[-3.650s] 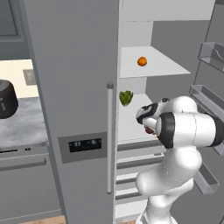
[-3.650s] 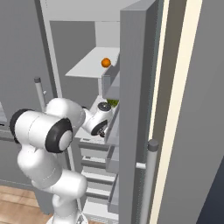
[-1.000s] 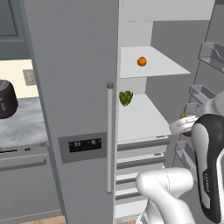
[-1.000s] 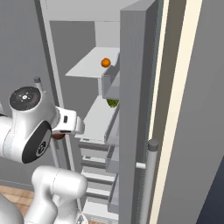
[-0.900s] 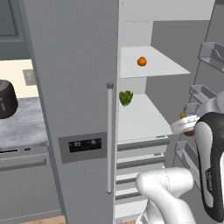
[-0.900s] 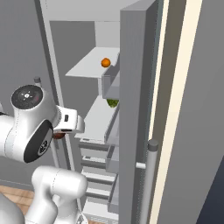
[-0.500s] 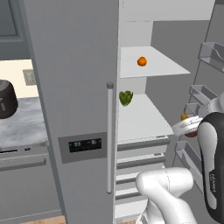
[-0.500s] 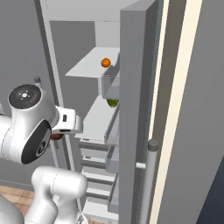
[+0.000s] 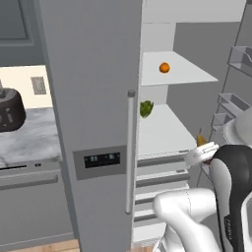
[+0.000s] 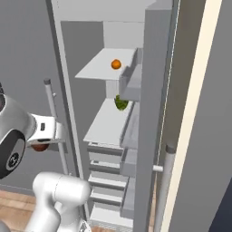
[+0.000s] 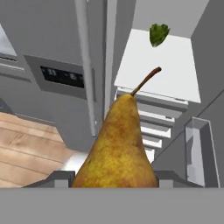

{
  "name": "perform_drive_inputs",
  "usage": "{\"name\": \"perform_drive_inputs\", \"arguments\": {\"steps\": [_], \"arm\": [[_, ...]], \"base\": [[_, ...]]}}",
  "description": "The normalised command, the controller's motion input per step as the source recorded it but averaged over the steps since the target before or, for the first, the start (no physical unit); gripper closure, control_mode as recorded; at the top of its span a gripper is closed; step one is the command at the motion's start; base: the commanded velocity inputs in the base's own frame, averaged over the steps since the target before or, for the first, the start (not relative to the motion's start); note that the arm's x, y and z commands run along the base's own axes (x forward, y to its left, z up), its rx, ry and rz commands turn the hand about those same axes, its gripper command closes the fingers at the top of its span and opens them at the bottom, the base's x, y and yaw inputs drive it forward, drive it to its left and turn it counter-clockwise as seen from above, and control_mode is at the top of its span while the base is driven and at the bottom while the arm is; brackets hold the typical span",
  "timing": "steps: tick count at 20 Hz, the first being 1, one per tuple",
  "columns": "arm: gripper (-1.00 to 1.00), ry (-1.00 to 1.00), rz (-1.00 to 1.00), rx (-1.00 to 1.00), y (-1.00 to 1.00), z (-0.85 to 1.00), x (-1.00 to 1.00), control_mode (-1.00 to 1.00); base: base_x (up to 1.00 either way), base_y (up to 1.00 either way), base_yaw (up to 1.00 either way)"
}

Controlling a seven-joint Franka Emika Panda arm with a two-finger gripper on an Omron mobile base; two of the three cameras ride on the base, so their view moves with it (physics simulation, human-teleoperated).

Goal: Pick up the pear and tangerine from the fridge and place one fruit on each plate on the dining counter.

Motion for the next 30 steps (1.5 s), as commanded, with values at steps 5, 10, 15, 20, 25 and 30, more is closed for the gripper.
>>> {"name": "perform_drive_inputs", "arguments": {"steps": [5,10,15,20,25,30], "arm": [[1.0,0.0,0.0,0.0,0.0,0.0,0.0,1.0],[1.0,0.0,0.0,0.0,0.0,0.0,0.0,1.0],[1.0,0.0,0.0,0.0,0.0,0.0,0.0,1.0],[1.0,0.0,0.0,0.0,0.0,0.0,0.0,1.0],[1.0,0.0,0.0,0.0,0.0,0.0,0.0,1.0],[1.0,0.0,0.0,0.0,0.0,0.0,0.0,1.0]], "base": [[-0.39,0.68,0.23],[-0.36,0.68,0.48],[-0.22,0.65,0.61],[-0.08,0.66,0.68],[0.0,0.57,0.71],[0.0,0.5,0.73]]}}
